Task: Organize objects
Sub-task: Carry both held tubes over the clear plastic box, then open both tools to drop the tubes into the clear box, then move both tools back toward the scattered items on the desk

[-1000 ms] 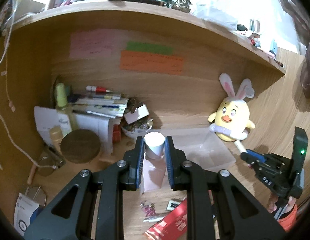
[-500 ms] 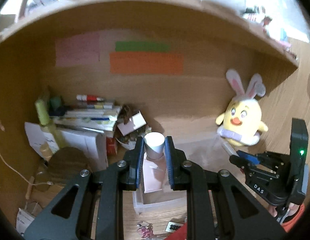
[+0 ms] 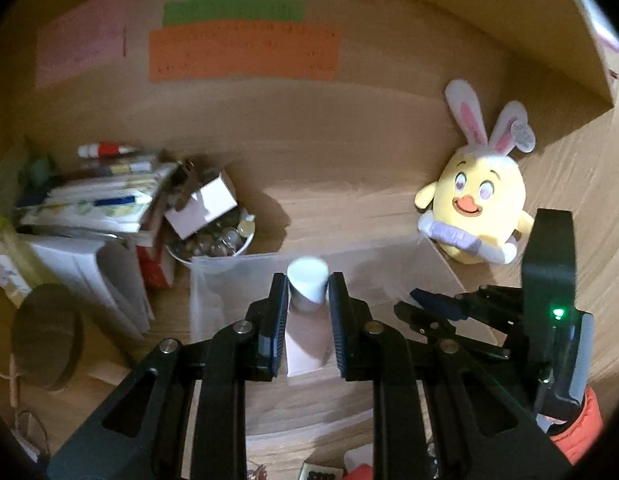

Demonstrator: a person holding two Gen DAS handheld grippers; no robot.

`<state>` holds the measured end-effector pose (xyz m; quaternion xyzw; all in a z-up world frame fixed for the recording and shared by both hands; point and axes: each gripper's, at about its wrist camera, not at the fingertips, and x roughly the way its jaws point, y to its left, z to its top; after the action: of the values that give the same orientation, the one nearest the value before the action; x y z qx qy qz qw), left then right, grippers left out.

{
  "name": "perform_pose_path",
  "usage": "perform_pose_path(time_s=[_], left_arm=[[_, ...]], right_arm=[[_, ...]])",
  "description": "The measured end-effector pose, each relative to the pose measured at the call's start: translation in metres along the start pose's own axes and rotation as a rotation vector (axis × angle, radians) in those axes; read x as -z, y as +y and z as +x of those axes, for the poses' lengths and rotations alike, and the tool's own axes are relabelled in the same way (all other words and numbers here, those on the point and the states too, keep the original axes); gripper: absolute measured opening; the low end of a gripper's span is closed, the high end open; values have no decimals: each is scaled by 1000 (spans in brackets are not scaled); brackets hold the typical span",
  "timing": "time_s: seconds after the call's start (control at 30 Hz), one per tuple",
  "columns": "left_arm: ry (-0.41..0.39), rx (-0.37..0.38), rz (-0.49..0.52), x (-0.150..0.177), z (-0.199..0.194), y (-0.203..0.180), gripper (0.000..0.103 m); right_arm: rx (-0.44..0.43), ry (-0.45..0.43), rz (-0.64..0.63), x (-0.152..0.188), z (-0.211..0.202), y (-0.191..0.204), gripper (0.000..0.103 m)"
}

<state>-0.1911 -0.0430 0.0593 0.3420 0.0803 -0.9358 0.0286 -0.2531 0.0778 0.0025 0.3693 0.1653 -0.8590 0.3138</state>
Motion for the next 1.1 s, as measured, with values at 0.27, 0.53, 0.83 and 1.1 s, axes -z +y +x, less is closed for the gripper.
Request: perform_pose_path(time_s=[0.27, 0.53, 0.83, 1.1], left_arm=[[83, 25, -35, 21, 13, 24, 20], [118, 24, -16, 42, 8, 30, 20], [87, 16, 22, 51, -18, 24, 45], [46, 19, 77, 63, -50, 12, 70]], right_arm=[[-9, 45, -4, 1, 16, 0, 14], [-13, 85, -16, 2, 27, 4, 14], [-3, 56, -35, 2, 5, 10, 35], [13, -38, -11, 15, -49, 9, 56]])
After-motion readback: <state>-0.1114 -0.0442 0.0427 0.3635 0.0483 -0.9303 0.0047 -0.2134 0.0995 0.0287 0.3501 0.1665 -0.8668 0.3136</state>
